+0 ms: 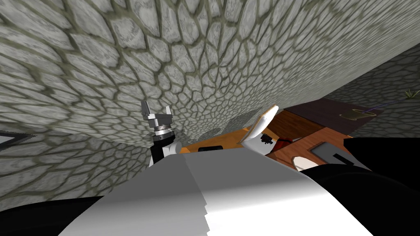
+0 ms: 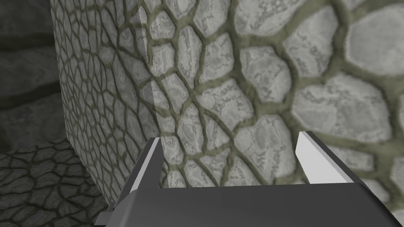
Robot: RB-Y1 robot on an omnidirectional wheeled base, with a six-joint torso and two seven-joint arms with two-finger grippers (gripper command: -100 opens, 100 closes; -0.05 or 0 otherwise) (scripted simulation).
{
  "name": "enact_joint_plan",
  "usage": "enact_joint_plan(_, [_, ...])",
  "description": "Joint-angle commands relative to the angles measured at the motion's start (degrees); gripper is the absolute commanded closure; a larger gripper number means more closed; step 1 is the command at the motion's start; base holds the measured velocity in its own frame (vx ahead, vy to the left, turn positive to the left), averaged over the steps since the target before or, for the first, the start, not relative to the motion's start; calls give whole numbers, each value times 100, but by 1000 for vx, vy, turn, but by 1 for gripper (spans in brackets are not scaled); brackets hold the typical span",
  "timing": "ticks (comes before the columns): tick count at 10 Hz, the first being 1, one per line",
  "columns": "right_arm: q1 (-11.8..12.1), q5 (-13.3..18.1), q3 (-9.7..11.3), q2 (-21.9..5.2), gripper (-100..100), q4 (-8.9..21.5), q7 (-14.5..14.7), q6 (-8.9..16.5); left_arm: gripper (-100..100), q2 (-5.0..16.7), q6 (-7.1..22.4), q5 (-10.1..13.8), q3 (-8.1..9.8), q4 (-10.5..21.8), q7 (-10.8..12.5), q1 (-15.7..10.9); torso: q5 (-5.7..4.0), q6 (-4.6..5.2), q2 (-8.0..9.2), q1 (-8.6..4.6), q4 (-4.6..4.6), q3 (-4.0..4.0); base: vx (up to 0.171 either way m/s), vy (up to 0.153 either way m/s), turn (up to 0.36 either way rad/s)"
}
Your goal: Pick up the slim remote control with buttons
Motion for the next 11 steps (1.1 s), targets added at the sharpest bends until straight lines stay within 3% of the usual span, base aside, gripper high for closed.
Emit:
enact_joint_plan(1, [0, 0, 0, 0, 100, 0, 0, 0, 0, 0, 0, 0, 0, 0, 0, 0, 0, 0, 0, 0, 0, 0, 0, 0, 0])
enact_joint_plan(4, [-1, 0, -2, -4, 100, 3, 0, 2, 0, 0, 0, 0, 0, 0, 0, 0, -3, 1, -8, -4, -2, -5, 0, 0, 0])
enact_joint_plan(5, [-1, 0, -2, -3, 0, 2, 0, 2, 0, 0, 0, 0, 0, 0, 0, 0, -3, 1, -9, -4, -3, -6, 0, 0, 0])
enact_joint_plan(6, [21, 20, -55, -76, 100, 14, 94, -64, 0, 0, 0, 0, 0, 0, 0, 0, -3, 1, -9, -4, -3, -6, 47, -12, -238])
enact_joint_plan(9, [189, 106, -176, -413, 100, -231, 284, -205, 0, 1, -1, 0, 1, -1, 0, 3, 0, 14, -62, -2, -15, -36, 158, 5, -322])
enact_joint_plan(10, [152, 90, -148, -350, 100, -162, 240, -178, 0, 0, -1, 0, 1, -1, 0, 2, 1, 6, -71, 10, -16, -41, 72, 24, -49])
enact_joint_plan(11, [157, 92, -150, -359, 0, -169, 247, -188, 0, 0, 0, 0, 0, -1, 0, 1, 0, -1, -48, 5, -11, -29, 13, 5, 8])
